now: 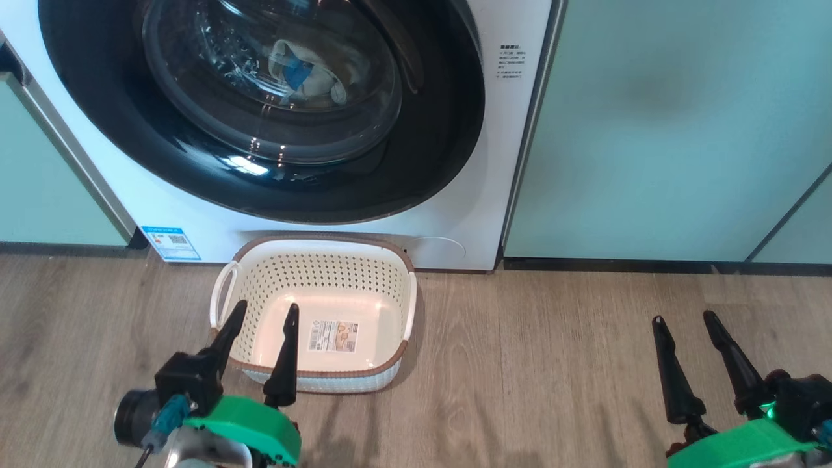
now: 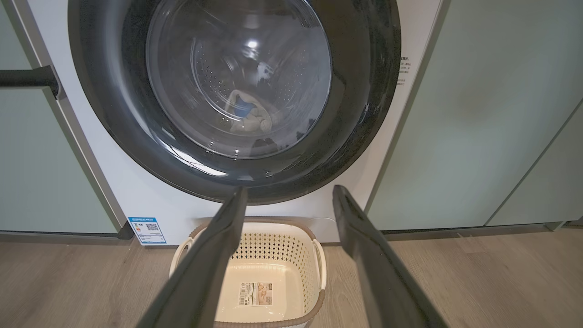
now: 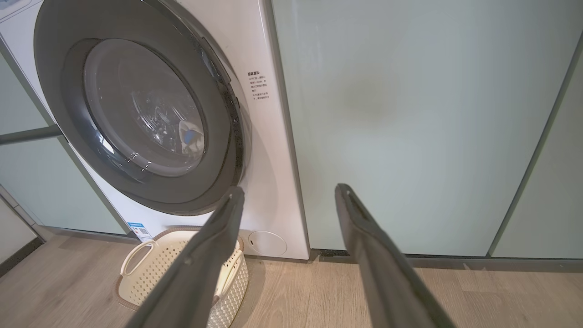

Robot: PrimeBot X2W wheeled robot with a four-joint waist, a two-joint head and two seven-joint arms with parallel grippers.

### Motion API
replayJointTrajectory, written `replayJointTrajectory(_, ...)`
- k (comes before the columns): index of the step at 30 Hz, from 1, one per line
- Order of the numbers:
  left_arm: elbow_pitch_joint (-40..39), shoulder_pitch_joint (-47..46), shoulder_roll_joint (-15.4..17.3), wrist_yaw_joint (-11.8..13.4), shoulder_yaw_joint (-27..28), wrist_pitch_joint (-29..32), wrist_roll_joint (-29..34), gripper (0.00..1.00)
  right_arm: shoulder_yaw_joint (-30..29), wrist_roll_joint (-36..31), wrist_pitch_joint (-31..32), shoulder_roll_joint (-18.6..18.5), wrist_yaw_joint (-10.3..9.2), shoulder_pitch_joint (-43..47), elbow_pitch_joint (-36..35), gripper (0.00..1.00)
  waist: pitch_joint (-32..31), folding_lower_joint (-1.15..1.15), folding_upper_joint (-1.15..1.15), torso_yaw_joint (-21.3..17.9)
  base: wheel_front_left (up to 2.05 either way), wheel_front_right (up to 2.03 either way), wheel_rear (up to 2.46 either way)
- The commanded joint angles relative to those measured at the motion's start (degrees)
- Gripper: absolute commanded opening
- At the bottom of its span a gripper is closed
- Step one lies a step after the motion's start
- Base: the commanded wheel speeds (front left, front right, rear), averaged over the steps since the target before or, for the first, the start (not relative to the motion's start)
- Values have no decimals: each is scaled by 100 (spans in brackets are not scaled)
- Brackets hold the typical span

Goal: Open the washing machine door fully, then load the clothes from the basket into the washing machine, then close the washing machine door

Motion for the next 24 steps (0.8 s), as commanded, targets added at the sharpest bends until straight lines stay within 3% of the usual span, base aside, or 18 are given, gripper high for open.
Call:
replayJointTrajectory(1,-212,-211,101,14,195,-14,-24,100,100,-50,28,-7,-2,-144,-229,100,8,0,0,0,0,0,0)
replayJointTrajectory(16,-170,-250,113,48,147,-51,-45,100,103,-47,40,6,-2,-170,-202,100,53,0,0,-2,0,0,0)
replayJointTrajectory(17,7,-2,13,6,-31,-6,-3,0,1,0,41,9,0,0,-9,0,55,0,0,-2,0,0,0)
replayJointTrajectory(24,472,98,-119,-20,-89,13,-131,0,33,140,53,3,0,81,464,0,51,0,0,6,0,0,0)
